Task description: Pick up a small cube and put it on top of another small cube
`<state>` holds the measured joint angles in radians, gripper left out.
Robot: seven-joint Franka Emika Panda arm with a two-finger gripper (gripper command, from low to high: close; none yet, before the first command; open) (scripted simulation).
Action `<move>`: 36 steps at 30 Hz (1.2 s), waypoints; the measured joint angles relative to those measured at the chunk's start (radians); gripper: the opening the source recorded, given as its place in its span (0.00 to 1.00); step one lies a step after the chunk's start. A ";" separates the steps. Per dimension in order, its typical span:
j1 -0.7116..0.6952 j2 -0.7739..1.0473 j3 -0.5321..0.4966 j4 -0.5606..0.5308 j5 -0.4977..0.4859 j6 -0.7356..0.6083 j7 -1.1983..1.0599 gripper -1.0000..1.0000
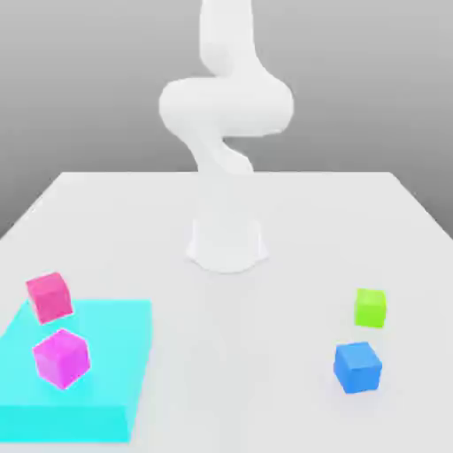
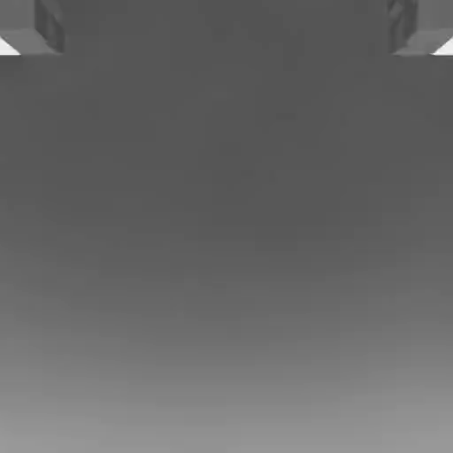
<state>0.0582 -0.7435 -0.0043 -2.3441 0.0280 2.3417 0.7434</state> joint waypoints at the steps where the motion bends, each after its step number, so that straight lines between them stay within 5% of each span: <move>1: 0.025 0.024 -0.001 -0.019 0.011 0.018 -0.024 0.50; 24: 0.503 0.543 0.147 -0.422 0.151 0.400 -0.455 0.50; 31: 0.587 0.693 0.235 -0.547 0.034 0.523 -0.471 0.50; 36: 0.619 0.834 0.173 -0.539 -0.131 0.635 -0.375 0.50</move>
<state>0.6771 0.0903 0.1691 -2.8832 -0.1029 2.9770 0.3686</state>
